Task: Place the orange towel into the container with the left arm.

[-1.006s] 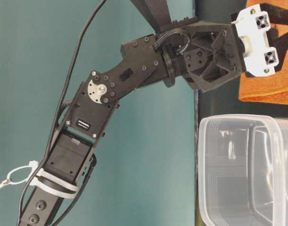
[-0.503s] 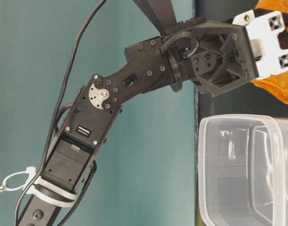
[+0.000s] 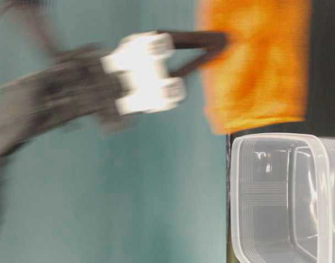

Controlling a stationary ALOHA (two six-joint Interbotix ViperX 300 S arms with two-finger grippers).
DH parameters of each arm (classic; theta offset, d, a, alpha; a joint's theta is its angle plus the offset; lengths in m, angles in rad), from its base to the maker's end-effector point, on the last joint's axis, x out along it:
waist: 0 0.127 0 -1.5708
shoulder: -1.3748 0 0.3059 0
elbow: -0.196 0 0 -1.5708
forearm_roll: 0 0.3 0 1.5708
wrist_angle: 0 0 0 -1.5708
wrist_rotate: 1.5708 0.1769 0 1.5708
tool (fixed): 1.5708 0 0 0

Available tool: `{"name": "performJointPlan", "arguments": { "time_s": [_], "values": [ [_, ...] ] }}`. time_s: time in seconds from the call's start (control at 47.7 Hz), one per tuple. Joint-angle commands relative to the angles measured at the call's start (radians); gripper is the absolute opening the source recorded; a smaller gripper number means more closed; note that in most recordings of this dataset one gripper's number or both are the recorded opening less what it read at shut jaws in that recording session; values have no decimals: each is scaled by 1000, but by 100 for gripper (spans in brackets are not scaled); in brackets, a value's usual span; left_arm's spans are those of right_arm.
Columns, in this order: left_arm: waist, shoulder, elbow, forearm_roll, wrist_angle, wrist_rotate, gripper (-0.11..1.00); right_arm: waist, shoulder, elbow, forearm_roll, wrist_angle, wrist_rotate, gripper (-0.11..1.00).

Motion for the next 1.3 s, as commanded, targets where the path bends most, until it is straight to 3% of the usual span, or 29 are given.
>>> {"name": "performJointPlan", "arguments": {
  "time_s": [0.0, 0.189, 0.419, 0.524, 1.279],
  "values": [
    [17, -141, 14, 3, 49, 2, 6, -3, 9, -8, 3, -9, 0, 77],
    [44, -304, 138, 3, 127, 2, 7, -3, 9, -8, 3, -11, 2, 77],
    [49, -420, 331, 3, 107, 2, 7, -3, 9, -8, 3, -11, 2, 77],
    [48, -451, 376, 3, 86, 5, 6, -3, 11, -6, 3, -11, 2, 77],
    [64, -448, 479, 3, 0, -18, 7, -3, 14, -5, 3, -15, 3, 77]
  ]
}}
